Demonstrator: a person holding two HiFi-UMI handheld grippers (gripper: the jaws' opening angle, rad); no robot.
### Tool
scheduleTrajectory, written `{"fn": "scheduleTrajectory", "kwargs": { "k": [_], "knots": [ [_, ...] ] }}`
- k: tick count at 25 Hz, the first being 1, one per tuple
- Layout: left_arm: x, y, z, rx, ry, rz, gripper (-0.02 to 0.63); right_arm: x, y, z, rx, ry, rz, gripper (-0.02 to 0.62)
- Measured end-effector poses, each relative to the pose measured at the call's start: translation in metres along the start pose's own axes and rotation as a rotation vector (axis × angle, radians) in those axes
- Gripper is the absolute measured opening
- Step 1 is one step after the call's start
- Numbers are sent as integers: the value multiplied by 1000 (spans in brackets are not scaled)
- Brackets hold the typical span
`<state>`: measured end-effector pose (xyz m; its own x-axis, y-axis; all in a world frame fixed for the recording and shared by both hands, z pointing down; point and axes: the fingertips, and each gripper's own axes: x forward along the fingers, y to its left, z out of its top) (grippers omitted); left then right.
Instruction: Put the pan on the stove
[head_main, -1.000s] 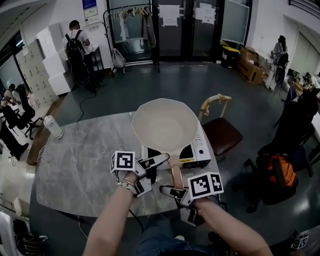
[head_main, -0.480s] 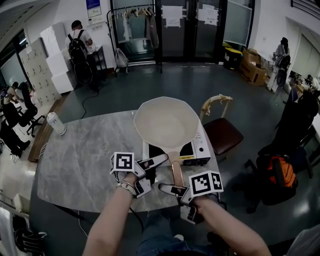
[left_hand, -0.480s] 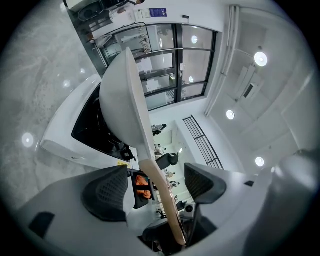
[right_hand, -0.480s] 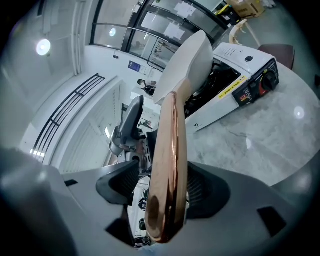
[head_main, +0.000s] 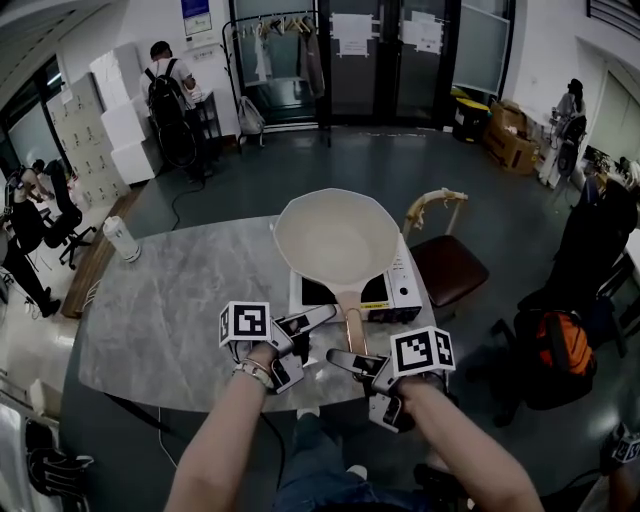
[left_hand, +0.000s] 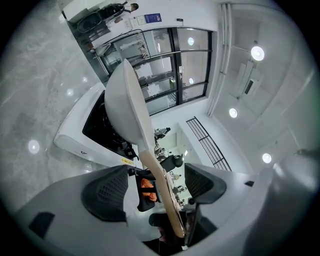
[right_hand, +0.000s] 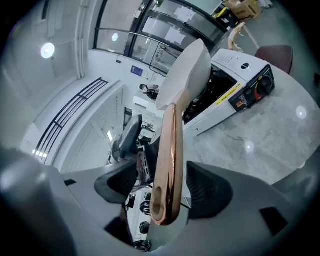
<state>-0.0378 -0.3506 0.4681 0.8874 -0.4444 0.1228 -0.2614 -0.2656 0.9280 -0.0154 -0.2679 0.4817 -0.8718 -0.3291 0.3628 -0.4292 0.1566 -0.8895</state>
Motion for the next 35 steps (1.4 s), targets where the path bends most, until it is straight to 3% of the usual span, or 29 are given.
{"fn": "scheduleTrajectory", "kwargs": {
  "k": [11,18,23,26,31,35],
  "knots": [
    [-19,-14,-12,43,-91,59,348,-29,5,5,-4,-75,22,302],
    [-27,-23,-13,173,-145,144,341,-51,11,17,16,-197,43,302],
    [-45,-36,-3,205,-273,147,275,-75,11,28,11,-290,49,302],
    [-54,-47,-2,253,-304,135,253,-89,8,31,1,-336,42,302],
    [-66,-65,0,436,-310,216,186,-111,13,36,-58,-416,44,286],
    [-77,-77,9,586,-367,315,34,-128,16,46,-189,-478,-43,184]
  ]
}}
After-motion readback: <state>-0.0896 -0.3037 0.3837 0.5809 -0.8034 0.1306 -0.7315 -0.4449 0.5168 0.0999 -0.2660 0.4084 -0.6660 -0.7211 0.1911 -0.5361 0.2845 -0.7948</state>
